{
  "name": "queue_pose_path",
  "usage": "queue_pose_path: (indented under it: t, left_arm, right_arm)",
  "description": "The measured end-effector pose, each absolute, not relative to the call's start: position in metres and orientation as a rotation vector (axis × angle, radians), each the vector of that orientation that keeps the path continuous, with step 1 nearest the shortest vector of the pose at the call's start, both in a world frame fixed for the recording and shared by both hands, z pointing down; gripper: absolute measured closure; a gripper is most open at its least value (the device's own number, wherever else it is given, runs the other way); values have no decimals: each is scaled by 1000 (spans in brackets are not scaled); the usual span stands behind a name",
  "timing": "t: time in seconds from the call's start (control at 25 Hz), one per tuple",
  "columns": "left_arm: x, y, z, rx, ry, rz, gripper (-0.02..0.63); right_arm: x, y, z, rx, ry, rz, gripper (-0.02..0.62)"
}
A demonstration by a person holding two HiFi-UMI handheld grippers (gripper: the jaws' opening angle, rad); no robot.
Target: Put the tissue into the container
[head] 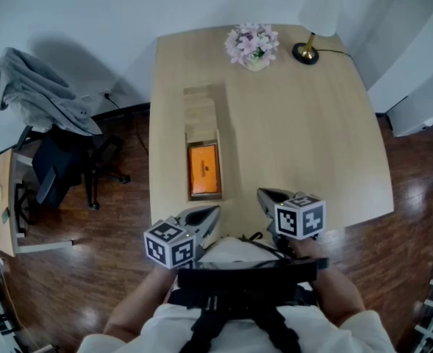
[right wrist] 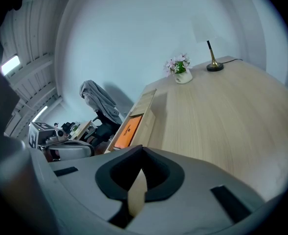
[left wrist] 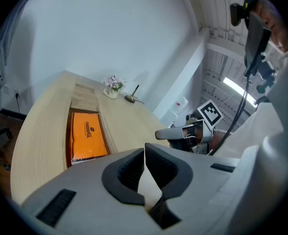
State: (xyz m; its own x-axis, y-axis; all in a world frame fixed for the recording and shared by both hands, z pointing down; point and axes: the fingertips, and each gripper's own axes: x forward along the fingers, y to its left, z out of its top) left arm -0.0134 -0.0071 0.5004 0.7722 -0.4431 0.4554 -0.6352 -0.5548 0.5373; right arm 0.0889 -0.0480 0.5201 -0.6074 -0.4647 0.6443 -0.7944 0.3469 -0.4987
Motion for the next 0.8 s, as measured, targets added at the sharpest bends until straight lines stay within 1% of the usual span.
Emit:
queue_pose_path:
  t: [0.8]
  left_arm:
    - [-12,-5,504,2243,-783,369,606]
  right_arm:
    - [74,-39,529,999,-2209,1026,592]
